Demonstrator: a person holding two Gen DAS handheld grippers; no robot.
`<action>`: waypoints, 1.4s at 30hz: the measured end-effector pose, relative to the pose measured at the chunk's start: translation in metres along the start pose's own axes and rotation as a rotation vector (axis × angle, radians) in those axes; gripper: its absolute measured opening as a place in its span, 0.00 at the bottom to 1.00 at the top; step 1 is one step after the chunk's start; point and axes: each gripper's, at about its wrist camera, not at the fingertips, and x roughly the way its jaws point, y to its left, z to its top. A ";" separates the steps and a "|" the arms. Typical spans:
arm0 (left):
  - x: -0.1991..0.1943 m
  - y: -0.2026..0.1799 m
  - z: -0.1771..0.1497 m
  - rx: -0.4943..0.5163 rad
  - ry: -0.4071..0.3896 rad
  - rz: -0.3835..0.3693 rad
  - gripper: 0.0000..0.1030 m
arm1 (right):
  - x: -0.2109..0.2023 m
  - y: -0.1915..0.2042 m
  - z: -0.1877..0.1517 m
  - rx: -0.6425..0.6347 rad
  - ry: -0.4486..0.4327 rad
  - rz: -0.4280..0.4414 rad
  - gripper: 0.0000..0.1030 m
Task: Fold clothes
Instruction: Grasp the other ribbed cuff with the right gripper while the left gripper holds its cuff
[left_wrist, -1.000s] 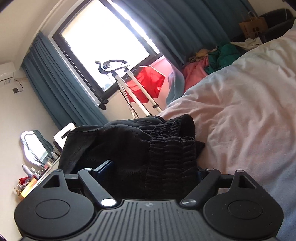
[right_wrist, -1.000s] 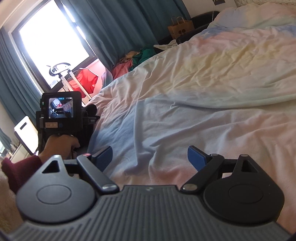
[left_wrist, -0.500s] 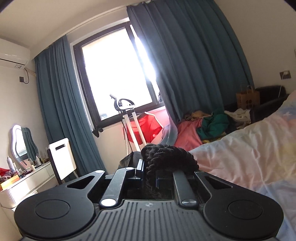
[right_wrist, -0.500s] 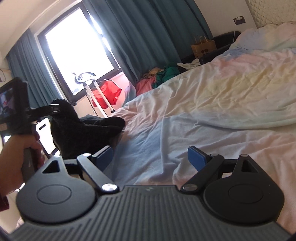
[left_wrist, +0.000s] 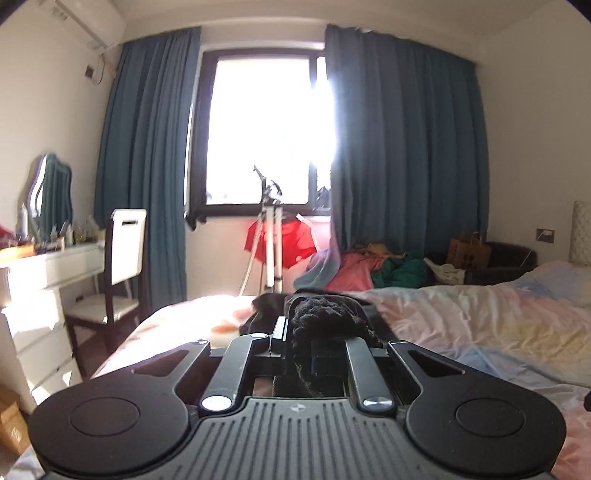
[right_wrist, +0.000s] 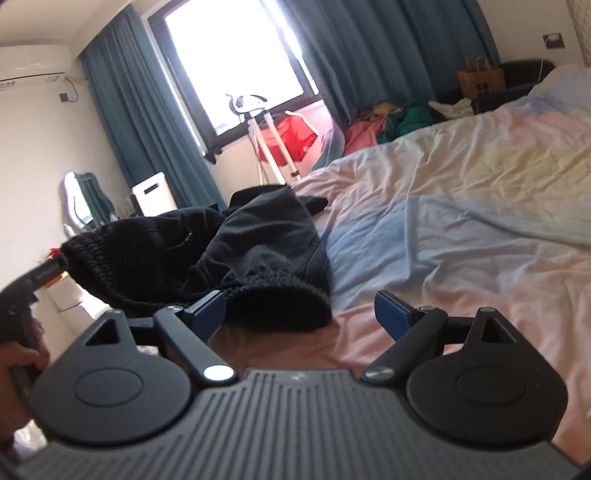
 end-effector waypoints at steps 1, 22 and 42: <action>0.011 0.020 -0.005 -0.057 0.063 -0.003 0.11 | 0.008 0.004 -0.004 -0.006 0.032 -0.002 0.86; 0.031 0.090 -0.055 -0.076 0.365 0.169 0.40 | 0.176 0.032 -0.009 -0.285 0.240 -0.108 0.65; -0.008 0.044 -0.018 -0.125 0.227 0.020 0.82 | 0.102 0.039 0.021 -0.204 0.076 -0.080 0.18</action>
